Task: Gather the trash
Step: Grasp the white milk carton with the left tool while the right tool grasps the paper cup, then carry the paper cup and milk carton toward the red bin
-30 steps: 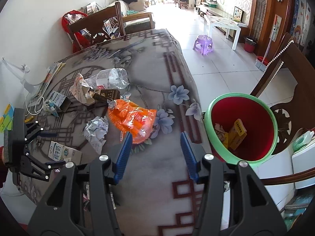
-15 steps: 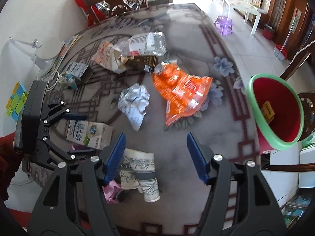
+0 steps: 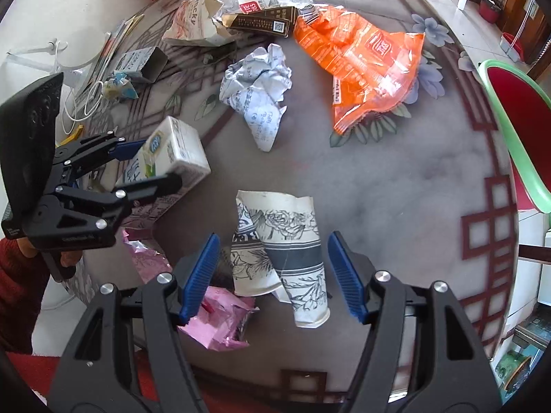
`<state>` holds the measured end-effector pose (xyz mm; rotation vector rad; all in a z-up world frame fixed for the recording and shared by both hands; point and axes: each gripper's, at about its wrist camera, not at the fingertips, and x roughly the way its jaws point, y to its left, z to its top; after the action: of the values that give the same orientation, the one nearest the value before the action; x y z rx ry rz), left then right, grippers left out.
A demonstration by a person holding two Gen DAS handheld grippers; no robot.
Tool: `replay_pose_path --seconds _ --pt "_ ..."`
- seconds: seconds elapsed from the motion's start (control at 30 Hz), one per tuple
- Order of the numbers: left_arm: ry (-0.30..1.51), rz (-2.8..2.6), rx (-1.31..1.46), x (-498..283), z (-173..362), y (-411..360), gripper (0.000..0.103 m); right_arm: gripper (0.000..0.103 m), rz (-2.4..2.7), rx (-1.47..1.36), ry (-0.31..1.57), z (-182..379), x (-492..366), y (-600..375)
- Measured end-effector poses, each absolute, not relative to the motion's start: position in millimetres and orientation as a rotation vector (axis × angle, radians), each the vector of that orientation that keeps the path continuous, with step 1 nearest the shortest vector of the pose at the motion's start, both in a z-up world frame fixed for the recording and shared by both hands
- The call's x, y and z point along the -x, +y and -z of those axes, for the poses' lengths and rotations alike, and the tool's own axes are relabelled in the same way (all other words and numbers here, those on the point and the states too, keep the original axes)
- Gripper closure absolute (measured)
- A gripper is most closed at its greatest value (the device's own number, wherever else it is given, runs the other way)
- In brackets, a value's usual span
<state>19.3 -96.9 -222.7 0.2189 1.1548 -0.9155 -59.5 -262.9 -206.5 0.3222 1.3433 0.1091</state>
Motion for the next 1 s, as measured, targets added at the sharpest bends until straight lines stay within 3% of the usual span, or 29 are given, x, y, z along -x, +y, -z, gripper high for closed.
replay_pose_path --seconds 0.47,0.53,0.6,1.0 --pt "1.099 0.525 0.227 -30.2 175.6 -53.4 0.049 0.040 -0.196 -0.255 1.385 221.5 42.0 -242.4" --pt "1.091 0.503 0.205 -28.6 173.9 -54.6 0.050 0.049 -0.219 -0.225 1.379 220.9 39.6 -236.0" --pt "1.093 0.493 0.196 -25.8 172.7 -55.3 0.050 0.066 -0.241 -0.210 1.375 219.1 40.4 -233.6" --pt "1.079 0.461 0.215 -17.6 162.6 -71.6 0.050 0.068 -0.261 -0.250 1.240 183.5 42.9 -251.8"
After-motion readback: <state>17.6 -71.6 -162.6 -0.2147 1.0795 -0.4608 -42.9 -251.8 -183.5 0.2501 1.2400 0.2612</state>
